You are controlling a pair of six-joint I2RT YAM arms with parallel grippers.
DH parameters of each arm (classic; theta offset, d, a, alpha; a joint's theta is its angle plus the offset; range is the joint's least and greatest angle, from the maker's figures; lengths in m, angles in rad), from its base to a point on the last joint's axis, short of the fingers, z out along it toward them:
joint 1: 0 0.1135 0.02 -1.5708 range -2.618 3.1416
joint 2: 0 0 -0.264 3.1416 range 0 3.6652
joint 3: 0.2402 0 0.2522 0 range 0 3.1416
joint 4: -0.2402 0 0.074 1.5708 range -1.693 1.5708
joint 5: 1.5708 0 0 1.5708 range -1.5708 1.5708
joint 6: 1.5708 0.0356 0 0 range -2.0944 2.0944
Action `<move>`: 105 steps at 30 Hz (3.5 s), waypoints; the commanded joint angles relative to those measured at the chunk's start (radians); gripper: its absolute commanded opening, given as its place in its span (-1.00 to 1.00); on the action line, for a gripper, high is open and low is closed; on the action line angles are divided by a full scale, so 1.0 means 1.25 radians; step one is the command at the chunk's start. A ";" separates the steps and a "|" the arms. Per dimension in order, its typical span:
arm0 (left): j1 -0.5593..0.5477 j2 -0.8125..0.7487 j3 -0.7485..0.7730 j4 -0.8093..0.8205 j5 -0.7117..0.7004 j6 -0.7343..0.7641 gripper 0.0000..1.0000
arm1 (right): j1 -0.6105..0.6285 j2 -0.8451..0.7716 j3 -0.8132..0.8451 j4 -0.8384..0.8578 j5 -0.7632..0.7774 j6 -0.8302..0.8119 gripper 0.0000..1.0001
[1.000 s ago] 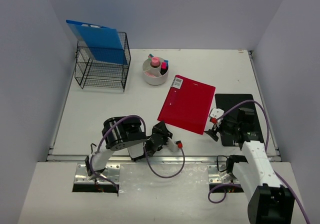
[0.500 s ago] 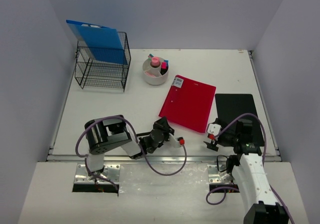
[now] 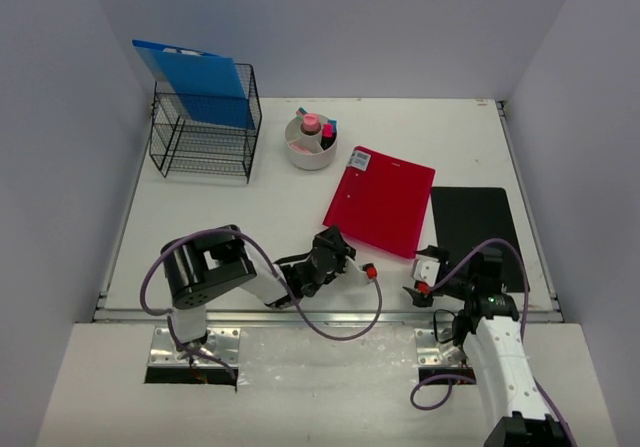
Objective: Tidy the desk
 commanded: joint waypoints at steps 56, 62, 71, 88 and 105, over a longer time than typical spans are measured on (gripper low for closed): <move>0.175 -0.764 0.476 -0.988 0.357 -0.694 0.99 | 0.290 0.401 0.754 -0.016 0.004 0.401 -1.00; 0.175 -0.644 0.680 -1.252 0.523 -0.613 1.00 | 0.290 0.443 0.810 -0.059 -0.043 0.418 -1.00; 0.175 -0.442 0.934 -1.419 0.552 -0.605 1.00 | 0.290 0.445 0.795 -0.043 -0.057 0.441 -1.00; 0.196 -0.463 0.808 -1.253 0.388 -0.806 0.82 | 0.290 0.411 0.741 -0.021 0.004 0.559 -1.00; 0.328 -0.476 0.810 -1.388 0.398 -1.343 0.94 | 0.298 0.360 0.667 0.195 0.307 0.925 -1.00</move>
